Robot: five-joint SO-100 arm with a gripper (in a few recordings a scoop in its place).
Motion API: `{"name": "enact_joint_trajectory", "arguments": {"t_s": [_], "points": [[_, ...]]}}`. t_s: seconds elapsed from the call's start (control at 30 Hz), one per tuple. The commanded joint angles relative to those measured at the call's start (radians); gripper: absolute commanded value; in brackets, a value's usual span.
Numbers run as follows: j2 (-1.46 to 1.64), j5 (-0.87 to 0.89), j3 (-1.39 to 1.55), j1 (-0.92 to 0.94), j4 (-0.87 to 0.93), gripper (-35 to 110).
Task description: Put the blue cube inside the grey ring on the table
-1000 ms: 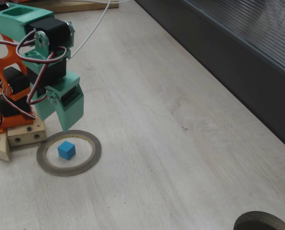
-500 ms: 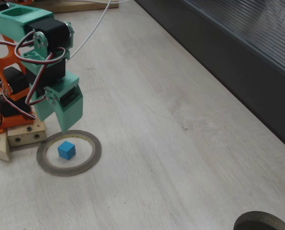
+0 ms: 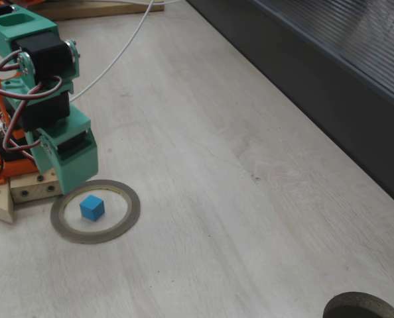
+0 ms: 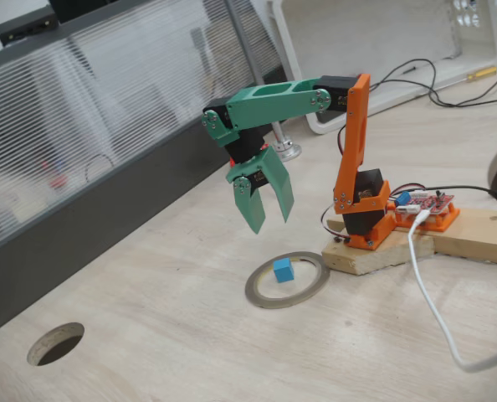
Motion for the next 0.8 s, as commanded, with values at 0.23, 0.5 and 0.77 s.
{"name": "enact_joint_trajectory", "arguments": {"t_s": [0.23, 0.5, 0.77], "points": [[0.025, 0.020, -0.015, 0.012, 0.018, 0], [0.025, 0.020, -0.012, 0.012, 0.018, 1], [0.025, 0.020, -0.015, 0.011, 0.018, 1]]}}
